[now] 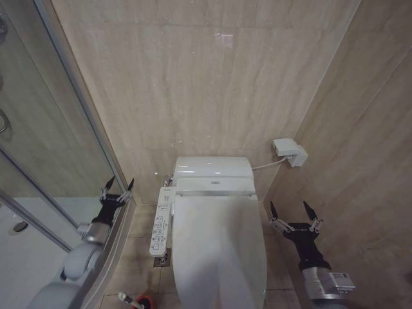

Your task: Open the toilet lid, clean the toilet bowl with a toilet brush, close the toilet lid, and flush.

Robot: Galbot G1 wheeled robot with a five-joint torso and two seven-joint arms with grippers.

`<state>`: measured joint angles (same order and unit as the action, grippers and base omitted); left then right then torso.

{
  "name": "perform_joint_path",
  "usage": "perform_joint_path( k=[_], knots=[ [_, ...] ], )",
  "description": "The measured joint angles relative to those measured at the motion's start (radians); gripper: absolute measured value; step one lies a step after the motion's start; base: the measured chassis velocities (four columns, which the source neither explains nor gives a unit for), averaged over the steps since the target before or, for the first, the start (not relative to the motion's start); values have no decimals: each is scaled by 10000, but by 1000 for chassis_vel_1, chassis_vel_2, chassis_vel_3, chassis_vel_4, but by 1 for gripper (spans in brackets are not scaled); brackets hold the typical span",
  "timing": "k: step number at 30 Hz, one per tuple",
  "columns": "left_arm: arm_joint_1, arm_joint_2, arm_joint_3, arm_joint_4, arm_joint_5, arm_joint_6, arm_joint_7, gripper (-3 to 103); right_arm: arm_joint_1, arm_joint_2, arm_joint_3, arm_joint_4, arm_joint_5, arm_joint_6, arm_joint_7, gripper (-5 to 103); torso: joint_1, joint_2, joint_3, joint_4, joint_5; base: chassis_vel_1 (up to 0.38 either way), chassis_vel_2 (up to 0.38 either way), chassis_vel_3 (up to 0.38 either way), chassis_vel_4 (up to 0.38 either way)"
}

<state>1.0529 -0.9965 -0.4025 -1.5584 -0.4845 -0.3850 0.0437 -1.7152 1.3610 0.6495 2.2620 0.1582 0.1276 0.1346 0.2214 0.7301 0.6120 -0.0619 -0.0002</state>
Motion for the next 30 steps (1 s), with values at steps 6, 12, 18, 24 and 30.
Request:
perform_joint_path(
  k=[6,12,18,24,30],
  knots=[
    [-929,-224,512,850,-78,-262,388,81,0,0,-1,0,0,0,-2,100,0,0,0,1,0,0,0,0,0],
    [-1527,-367,1084,1481,-241,-306,794,48,0,0,0,0,0,0,0,100,0,0,0,4,0,0,0,0,0],
    [-2053,-96,1787,1739,-269,-164,864,21,0,0,-1,0,0,0,0,100,0,0,-1,2,2,0,0,0,0],
    [-2625,235,2433,2270,-367,-163,1104,0,0,0,-1,0,0,0,-1,100,0,0,-1,1,3,0,0,0,0],
    [-3102,573,2931,3057,-495,-565,2372,0,0,0,-1,0,0,0,0,100,0,0,-1,3,1,0,0,0,0]
  ],
)
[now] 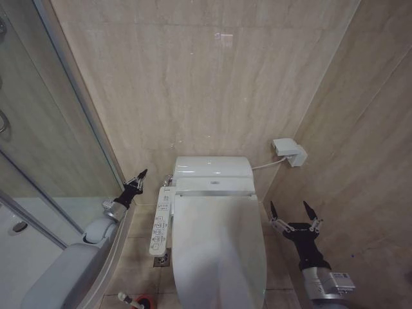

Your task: Open the toilet lid, clean the toilet bowl with a toilet brush, close the toilet lid, and flush.

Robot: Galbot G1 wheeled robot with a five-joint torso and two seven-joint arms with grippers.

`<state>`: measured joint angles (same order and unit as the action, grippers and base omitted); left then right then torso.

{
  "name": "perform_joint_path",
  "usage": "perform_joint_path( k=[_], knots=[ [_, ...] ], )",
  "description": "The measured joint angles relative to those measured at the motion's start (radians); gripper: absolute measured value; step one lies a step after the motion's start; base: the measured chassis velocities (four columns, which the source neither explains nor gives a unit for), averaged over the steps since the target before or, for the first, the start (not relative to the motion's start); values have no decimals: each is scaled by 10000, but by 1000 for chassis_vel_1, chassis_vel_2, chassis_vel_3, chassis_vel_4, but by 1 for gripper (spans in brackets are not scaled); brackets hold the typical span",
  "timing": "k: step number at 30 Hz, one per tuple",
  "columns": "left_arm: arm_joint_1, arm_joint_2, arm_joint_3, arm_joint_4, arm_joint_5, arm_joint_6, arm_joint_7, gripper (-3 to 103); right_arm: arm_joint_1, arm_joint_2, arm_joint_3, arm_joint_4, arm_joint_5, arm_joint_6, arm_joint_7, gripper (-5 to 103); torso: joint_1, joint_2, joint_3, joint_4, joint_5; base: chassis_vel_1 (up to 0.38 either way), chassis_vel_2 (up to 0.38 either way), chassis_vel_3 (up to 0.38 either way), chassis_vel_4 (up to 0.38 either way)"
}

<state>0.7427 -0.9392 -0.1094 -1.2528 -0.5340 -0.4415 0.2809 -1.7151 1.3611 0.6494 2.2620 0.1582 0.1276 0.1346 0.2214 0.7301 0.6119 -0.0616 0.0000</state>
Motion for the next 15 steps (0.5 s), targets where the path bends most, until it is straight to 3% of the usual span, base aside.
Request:
perform_joint_path(
  k=[2,5,15],
  knots=[
    [-221,129,186,335,-93,-207,784,0,0,-1,0,0,0,0,0,100,0,0,0,-1,-1,0,0,0,0],
    [-418,229,303,594,-103,-335,1253,0,0,0,0,0,0,0,0,100,0,0,0,-1,0,0,0,0,0],
    [-821,581,468,1073,-84,-402,1882,0,0,0,0,0,0,0,0,100,0,1,0,0,-1,0,0,0,0]
  ],
)
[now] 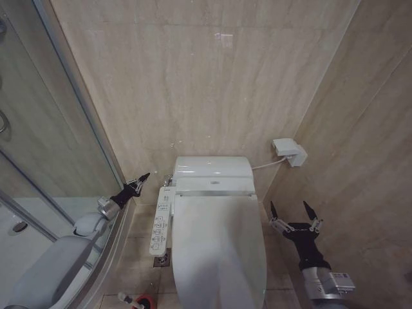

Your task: Open the toilet lid, clean the toilet bowl with a toilet brush, close the toilet lid, and flush.

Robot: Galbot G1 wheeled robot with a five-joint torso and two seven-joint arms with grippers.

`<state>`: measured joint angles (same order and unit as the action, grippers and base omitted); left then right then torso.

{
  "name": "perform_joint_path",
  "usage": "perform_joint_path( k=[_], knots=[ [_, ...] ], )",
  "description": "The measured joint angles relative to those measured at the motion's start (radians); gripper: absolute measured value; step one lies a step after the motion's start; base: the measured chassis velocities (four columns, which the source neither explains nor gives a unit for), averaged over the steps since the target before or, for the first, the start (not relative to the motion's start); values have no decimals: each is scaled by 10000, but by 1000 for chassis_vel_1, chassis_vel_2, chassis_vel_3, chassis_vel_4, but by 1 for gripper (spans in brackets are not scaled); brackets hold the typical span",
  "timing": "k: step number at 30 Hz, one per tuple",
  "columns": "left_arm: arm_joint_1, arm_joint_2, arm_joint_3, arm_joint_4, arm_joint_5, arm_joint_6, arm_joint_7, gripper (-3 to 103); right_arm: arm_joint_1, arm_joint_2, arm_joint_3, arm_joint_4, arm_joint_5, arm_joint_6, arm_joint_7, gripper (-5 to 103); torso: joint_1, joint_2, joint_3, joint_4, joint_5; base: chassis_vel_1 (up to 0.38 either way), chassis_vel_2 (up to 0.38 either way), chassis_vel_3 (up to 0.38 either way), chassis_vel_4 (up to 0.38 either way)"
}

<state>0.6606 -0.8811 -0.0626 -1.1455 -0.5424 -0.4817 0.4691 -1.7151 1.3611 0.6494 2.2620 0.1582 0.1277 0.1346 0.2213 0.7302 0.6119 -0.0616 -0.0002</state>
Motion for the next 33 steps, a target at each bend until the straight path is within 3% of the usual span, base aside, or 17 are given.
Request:
perform_joint_path(
  k=[9,26,33],
  knots=[
    [-344,156,9,525,298,-335,606,0,0,0,0,0,0,0,0,100,0,1,0,-1,0,0,0,0,0],
    [-351,88,193,513,370,-375,840,0,1,0,0,0,0,0,0,100,4,-1,1,-2,2,-42,37,36,-40],
    [-868,-7,887,904,295,-678,1531,0,0,0,0,0,0,0,0,100,-3,0,-1,1,2,0,0,0,0]
  ],
)
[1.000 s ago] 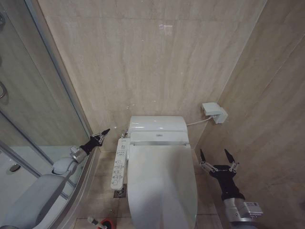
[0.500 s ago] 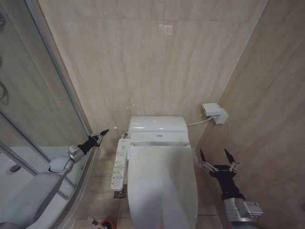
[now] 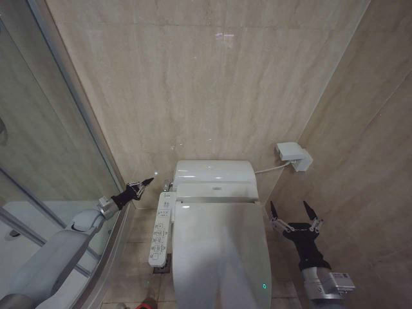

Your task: Open the toilet lid, clean the toilet bowl with a toilet brush, close the toilet lid, and flush.

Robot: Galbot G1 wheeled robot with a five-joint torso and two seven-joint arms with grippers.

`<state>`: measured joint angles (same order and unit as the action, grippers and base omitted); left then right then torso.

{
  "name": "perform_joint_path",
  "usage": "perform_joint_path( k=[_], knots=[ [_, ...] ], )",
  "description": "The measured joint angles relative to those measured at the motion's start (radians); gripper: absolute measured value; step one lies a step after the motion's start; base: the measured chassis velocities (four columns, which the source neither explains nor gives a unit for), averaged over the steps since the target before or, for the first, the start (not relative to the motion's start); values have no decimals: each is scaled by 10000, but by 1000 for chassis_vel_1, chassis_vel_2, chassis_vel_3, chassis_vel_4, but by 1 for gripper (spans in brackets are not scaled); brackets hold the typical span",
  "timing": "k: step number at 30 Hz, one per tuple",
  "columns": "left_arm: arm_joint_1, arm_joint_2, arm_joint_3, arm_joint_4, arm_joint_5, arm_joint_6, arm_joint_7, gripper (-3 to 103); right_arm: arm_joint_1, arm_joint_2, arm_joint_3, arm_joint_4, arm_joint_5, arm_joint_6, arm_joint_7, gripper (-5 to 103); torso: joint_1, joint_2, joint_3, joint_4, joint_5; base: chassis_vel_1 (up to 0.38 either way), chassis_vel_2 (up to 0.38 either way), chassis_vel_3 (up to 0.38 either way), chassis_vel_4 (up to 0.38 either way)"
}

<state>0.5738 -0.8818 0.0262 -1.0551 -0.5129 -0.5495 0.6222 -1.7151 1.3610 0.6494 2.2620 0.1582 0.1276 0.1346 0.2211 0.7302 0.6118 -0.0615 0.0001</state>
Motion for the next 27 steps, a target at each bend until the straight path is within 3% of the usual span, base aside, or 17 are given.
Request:
perform_joint_path(
  k=[9,27],
  knots=[
    [-814,-280,673,999,-25,-323,736,0,0,0,1,0,0,0,0,100,2,0,1,-1,-1,0,0,0,0],
    [-2434,-1176,1362,2922,192,-757,1310,0,0,0,0,1,0,0,0,100,3,0,1,-2,0,0,0,0,0]
  ],
)
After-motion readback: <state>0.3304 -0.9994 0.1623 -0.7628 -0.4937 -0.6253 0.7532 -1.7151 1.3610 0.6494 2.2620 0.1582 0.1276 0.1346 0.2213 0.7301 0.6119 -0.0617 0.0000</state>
